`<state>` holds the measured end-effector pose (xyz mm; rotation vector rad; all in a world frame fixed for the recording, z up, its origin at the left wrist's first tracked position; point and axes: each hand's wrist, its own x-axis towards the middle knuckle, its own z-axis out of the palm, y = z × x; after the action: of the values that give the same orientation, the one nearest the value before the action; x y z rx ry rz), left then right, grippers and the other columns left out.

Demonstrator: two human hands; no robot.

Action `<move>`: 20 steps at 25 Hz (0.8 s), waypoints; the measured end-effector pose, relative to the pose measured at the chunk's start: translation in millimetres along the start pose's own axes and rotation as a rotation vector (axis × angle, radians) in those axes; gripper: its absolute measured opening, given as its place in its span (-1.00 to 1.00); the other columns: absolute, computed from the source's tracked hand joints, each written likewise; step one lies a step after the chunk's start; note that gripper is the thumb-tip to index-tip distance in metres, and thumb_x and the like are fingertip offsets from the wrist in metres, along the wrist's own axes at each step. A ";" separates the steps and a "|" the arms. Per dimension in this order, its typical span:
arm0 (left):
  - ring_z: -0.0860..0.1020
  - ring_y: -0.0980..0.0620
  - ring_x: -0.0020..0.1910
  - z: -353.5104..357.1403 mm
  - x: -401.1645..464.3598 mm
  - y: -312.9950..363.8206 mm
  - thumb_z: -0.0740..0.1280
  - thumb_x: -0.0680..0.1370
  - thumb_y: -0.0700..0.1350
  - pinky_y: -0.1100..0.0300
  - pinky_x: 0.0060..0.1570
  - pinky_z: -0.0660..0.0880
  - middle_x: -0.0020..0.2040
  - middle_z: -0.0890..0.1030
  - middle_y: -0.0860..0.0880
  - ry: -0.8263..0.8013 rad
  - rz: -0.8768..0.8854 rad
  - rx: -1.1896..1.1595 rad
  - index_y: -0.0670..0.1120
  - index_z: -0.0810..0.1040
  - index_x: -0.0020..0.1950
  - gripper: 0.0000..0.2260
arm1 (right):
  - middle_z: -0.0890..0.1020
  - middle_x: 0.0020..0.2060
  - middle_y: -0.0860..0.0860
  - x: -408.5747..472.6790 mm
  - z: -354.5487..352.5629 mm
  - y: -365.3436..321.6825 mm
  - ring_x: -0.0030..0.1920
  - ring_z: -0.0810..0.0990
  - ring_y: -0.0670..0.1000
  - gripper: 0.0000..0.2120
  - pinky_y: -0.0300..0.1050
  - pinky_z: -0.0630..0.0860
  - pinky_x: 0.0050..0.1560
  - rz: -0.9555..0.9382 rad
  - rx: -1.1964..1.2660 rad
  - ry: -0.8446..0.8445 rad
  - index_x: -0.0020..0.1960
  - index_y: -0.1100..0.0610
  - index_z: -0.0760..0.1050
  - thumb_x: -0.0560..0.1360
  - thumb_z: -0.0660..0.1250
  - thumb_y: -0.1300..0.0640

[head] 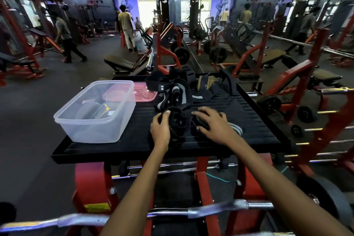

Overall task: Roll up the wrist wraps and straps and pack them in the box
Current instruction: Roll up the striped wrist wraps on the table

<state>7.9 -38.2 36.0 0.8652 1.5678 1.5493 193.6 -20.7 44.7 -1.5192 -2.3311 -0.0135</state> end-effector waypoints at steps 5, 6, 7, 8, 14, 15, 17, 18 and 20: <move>0.54 0.01 0.10 -22.7 6.8 4.2 0.31 0.46 0.15 0.11 0.15 0.44 0.11 0.60 -0.02 0.004 -0.068 -0.198 -0.09 0.55 0.20 -0.58 | 0.08 0.52 0.01 17.2 12.5 6.2 0.50 0.09 0.13 -0.68 0.27 0.06 0.40 0.219 -0.159 -0.150 0.28 -0.02 0.48 0.56 0.20 0.15; 0.56 -0.02 0.12 -26.2 9.0 3.2 0.30 0.43 0.19 0.04 0.21 0.45 0.12 0.62 -0.04 -0.054 -0.089 -0.271 -0.08 0.57 0.18 -0.54 | 0.19 0.47 0.08 20.3 11.0 -3.0 0.47 0.18 0.14 -0.71 0.22 0.12 0.39 0.215 -0.038 -0.025 0.27 0.02 0.49 0.56 0.20 0.14; 0.57 -0.06 0.15 -29.4 10.6 1.6 0.27 0.44 0.20 -0.02 0.25 0.44 0.12 0.64 -0.09 -0.114 -0.108 -0.358 -0.10 0.59 0.16 -0.53 | 0.32 0.37 0.09 22.0 7.8 -16.5 0.40 0.30 0.12 -0.73 0.13 0.23 0.36 0.193 0.163 0.097 0.26 0.06 0.49 0.58 0.20 0.12; 0.57 -0.08 0.15 -30.9 9.1 2.7 0.21 0.50 0.18 -0.03 0.26 0.44 0.11 0.64 -0.12 -0.161 -0.126 -0.424 -0.12 0.60 0.14 -0.56 | 0.41 0.27 0.07 22.8 3.3 -31.0 0.30 0.41 0.09 -0.73 0.01 0.34 0.28 0.174 0.436 0.166 0.25 0.09 0.48 0.59 0.20 0.07; 0.61 0.03 -0.26 -31.9 10.5 2.2 0.00 0.58 0.11 0.18 -0.22 0.52 -0.23 0.67 -0.05 -0.304 -0.292 -0.409 -0.08 0.60 -0.16 -0.55 | 0.58 -0.08 0.00 32.9 0.5 -73.6 -0.35 0.48 -0.15 -0.68 -0.26 0.47 -0.33 0.384 1.329 -0.244 0.26 0.09 0.46 0.56 0.26 0.00; 0.61 0.03 -0.30 -33.0 10.8 3.3 0.01 0.57 0.12 0.19 -0.27 0.52 -0.28 0.67 -0.04 -0.323 -0.338 -0.385 -0.07 0.59 -0.21 -0.55 | 0.55 -0.20 0.00 36.9 2.2 -68.6 -0.46 0.44 -0.17 -0.75 -0.29 0.43 -0.40 0.464 1.387 -0.173 0.23 0.15 0.47 0.58 0.22 0.13; 0.60 -0.01 -0.23 -33.0 12.0 2.3 0.02 0.55 0.14 0.10 -0.19 0.52 -0.27 0.67 -0.04 -0.399 -0.396 -0.362 -0.07 0.59 -0.17 -0.56 | 0.51 -0.27 0.02 39.2 1.0 -56.2 -0.46 0.50 -0.12 -0.83 -0.24 0.46 -0.37 0.612 1.530 -0.130 0.12 0.16 0.48 0.58 0.17 0.19; 0.59 -0.04 -0.16 -31.5 12.2 1.2 0.01 0.55 0.15 0.04 -0.11 0.51 -0.22 0.68 -0.05 -0.442 -0.410 -0.360 -0.08 0.58 -0.11 -0.56 | 0.54 -0.24 0.05 37.7 -1.2 -51.2 -0.36 0.56 -0.05 -0.86 -0.18 0.50 -0.27 0.650 1.634 -0.174 0.05 0.13 0.48 0.59 0.18 0.13; 0.59 -0.08 -0.08 -30.5 13.3 0.8 0.00 0.55 0.17 -0.02 -0.03 0.51 -0.13 0.68 -0.08 -0.488 -0.437 -0.363 -0.10 0.58 -0.01 -0.53 | 0.60 -0.11 0.10 36.6 -1.8 -46.5 -0.13 0.59 0.07 -0.78 -0.05 0.54 -0.03 0.639 1.758 -0.283 0.01 0.08 0.48 0.58 0.18 -0.05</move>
<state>-25.2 -41.5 35.5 0.5856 0.9978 1.1453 139.7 -8.3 66.0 -1.0225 -0.9070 1.8442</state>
